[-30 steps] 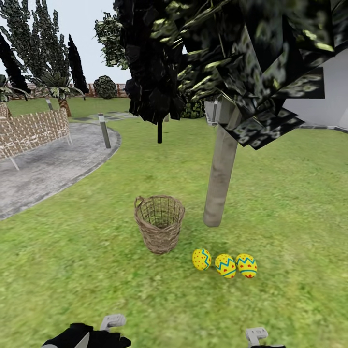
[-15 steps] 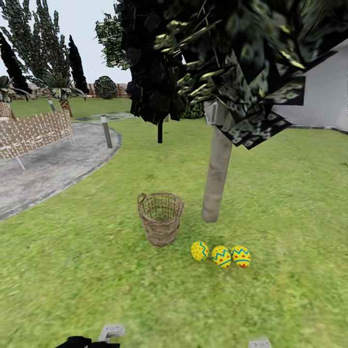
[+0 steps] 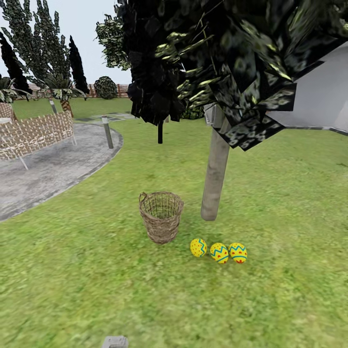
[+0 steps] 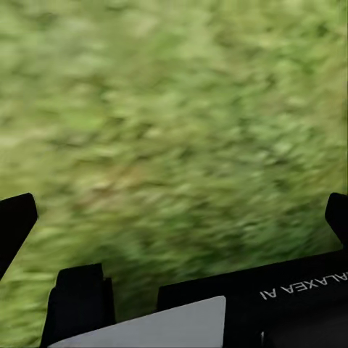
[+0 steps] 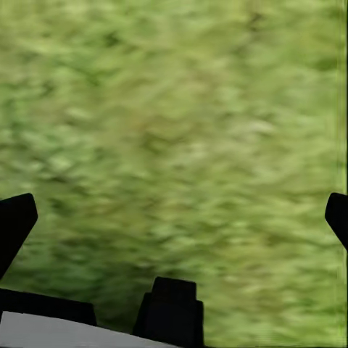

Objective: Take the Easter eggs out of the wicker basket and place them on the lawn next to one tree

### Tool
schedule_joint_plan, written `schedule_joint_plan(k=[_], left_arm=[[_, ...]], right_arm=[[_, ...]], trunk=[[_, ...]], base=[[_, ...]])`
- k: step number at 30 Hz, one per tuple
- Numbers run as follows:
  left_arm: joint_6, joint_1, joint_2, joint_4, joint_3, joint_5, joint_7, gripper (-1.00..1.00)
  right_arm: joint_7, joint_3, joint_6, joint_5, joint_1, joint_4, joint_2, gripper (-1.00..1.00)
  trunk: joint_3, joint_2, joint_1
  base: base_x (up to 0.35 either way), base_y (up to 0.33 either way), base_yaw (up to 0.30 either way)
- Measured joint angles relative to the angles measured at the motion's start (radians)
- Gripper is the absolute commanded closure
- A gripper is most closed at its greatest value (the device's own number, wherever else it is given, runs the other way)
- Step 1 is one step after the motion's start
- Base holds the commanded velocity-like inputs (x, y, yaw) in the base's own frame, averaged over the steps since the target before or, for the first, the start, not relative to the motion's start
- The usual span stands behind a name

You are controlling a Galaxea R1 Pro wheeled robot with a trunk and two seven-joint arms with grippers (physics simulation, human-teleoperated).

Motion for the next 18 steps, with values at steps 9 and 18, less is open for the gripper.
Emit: schedule_joint_plan(k=[9, 18], left_arm=[[-0.003, 0.003, -0.017, 0.027, 0.0, 0.0, 0.08, -1.0], [-0.003, 0.008, -0.022, 0.028, 0.0, -0.002, 0.086, -1.0]], right_arm=[[-0.088, 0.0, -0.009, 0.004, 0.017, 0.001, 0.032, -1.0], [-0.148, 0.0, -0.008, 0.018, 0.021, 0.001, 0.055, -1.0]], trunk=[[0.028, 0.063, -0.035], [0.056, 0.126, -0.069]], base=[[0.0, 0.0, 0.0], [0.0, 0.0, 0.0]])
